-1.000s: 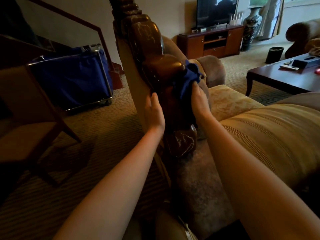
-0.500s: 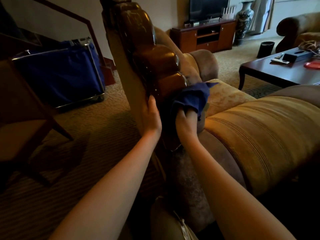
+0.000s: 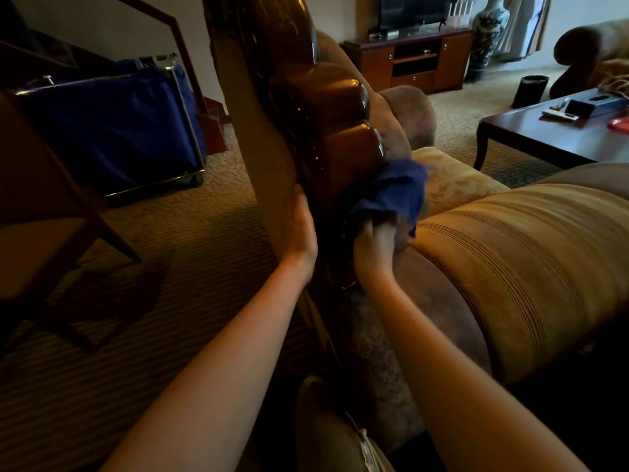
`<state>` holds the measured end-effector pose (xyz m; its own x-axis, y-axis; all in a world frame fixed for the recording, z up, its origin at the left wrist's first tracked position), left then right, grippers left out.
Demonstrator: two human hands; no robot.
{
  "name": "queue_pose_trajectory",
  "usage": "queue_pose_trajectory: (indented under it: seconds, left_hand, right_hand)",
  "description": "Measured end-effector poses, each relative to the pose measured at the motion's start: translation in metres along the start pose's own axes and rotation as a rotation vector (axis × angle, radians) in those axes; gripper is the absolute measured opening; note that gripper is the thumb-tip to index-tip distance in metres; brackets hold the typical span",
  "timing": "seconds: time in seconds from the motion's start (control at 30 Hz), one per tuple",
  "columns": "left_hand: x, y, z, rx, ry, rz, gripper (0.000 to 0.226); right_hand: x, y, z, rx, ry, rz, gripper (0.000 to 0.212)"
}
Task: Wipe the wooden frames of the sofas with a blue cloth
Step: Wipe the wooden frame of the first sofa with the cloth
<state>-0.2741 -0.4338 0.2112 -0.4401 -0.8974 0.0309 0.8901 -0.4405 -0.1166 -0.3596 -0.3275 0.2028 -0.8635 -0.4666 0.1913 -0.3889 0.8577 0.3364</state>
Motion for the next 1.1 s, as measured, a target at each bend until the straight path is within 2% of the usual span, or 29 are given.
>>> queue_pose_trajectory:
  seconds: [0.07, 0.13, 0.2, 0.27, 0.4, 0.5, 0.6, 0.73, 0.9, 1.03, 1.1]
  left_hand:
    - [0.001, 0.001, -0.005, -0.045, -0.007, -0.029, 0.074]
    - [0.005, 0.005, -0.015, -0.124, -0.016, -0.013, 0.067]
    - [0.004, 0.005, -0.013, -0.170, 0.016, -0.050, 0.070]
    - [0.000, 0.011, -0.005, -0.184, 0.035, -0.041, 0.058]
    - [0.006, 0.022, 0.005, -0.232, 0.059, -0.031, 0.053]
    - [0.006, 0.028, 0.020, -0.209, 0.030, 0.024, 0.050]
    - [0.006, 0.037, 0.033, -0.179, -0.024, 0.070, 0.043]
    - [0.011, 0.057, 0.021, -0.149, 0.037, 0.175, 0.051]
    - [0.001, 0.062, -0.004, -0.157, 0.066, 0.190, 0.045]
    - [-0.010, 0.061, -0.029, -0.147, 0.120, 0.194, 0.041]
    - [-0.014, 0.062, -0.036, -0.125, 0.133, 0.183, 0.043]
  right_hand:
    - [-0.022, -0.013, 0.009, -0.035, 0.039, -0.047, 0.029]
    - [-0.035, -0.022, 0.005, -0.059, 0.120, -0.031, 0.038]
    - [-0.031, -0.017, -0.011, -0.064, 0.146, 0.069, 0.034]
    - [-0.032, -0.013, -0.032, -0.142, 0.286, 0.178, 0.029]
    - [-0.014, -0.014, -0.057, -0.439, 0.428, 0.152, 0.053]
    - [-0.002, -0.003, -0.101, -0.462, 0.720, 0.351, 0.062]
    - [0.001, -0.010, -0.118, -0.541, 0.788, 0.442, 0.054]
    - [-0.017, -0.023, -0.094, -0.624, 0.906, 0.441, 0.040]
    - [-0.040, -0.029, -0.057, -0.618, 0.996, 0.429, 0.030]
    - [-0.067, -0.045, -0.002, -0.792, 1.023, 0.222, 0.035]
    - [-0.076, -0.055, 0.018, -0.898, 0.955, 0.070, 0.031]
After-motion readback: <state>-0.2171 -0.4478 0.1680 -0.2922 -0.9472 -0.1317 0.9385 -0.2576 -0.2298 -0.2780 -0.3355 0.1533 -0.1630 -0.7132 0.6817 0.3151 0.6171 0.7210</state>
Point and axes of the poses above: each hand's wrist, its own x-axis towards the middle knuckle, its own y-axis out of the back of the hand, z = x × y, the point moved 7 cm from there along x, towards the middle knuckle, and after that the axes turned 5 degrees about -x, right-handed, at the moved point
